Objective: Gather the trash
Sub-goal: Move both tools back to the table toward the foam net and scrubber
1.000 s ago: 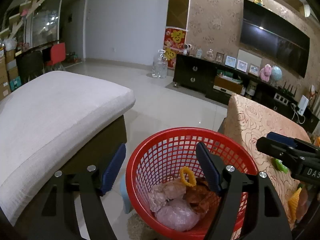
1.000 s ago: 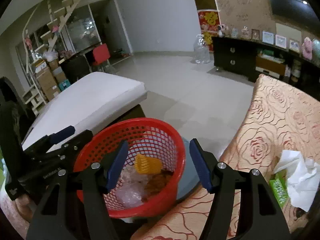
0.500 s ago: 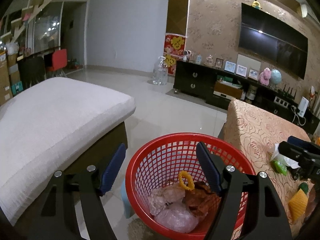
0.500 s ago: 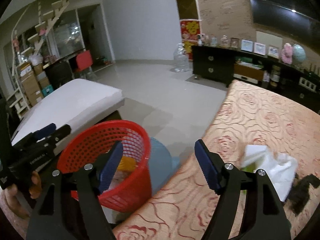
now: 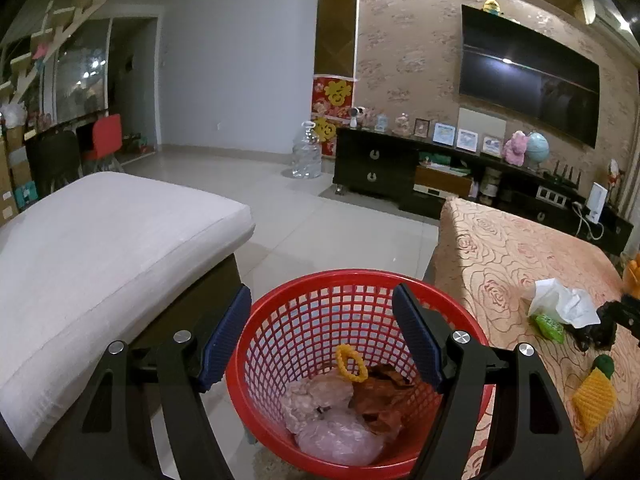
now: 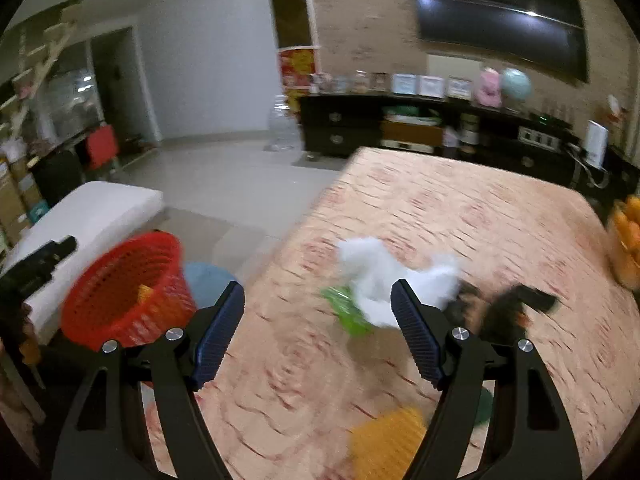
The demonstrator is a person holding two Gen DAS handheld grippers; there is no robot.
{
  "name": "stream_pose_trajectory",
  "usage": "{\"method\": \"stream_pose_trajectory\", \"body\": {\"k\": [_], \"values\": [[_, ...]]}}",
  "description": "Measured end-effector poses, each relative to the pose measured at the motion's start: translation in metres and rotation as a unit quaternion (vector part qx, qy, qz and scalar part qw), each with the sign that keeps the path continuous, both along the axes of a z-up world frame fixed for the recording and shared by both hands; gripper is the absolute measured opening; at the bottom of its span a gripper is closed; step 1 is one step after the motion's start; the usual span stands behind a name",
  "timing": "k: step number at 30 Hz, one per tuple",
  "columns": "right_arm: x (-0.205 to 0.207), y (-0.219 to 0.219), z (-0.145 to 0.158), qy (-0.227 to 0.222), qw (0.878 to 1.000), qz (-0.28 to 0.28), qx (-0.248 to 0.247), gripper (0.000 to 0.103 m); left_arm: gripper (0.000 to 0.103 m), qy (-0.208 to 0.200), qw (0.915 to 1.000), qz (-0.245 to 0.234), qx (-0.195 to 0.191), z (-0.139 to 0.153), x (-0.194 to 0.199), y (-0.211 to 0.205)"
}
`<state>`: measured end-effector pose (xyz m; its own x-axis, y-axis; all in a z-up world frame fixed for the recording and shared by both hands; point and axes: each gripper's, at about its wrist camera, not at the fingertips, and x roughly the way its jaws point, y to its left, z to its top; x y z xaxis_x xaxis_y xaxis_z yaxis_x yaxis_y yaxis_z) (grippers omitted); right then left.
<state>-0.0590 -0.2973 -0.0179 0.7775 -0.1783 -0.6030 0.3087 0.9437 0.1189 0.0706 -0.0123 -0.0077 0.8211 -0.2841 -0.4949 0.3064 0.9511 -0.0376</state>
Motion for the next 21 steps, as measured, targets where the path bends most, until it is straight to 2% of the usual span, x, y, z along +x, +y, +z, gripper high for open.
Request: {"method": "stream_pose_trajectory", "body": {"k": [12, 21], "values": [[-0.072, -0.053, -0.029, 0.027, 0.994, -0.103, 0.027, 0.074, 0.07, -0.012, 0.9996, -0.026, 0.001, 0.004, -0.013, -0.016], [-0.098, -0.083, -0.037, 0.025, 0.985, -0.164, 0.048, 0.074, 0.07, -0.026, 0.9973, -0.067, 0.012, 0.004, -0.035, -0.047]]}}
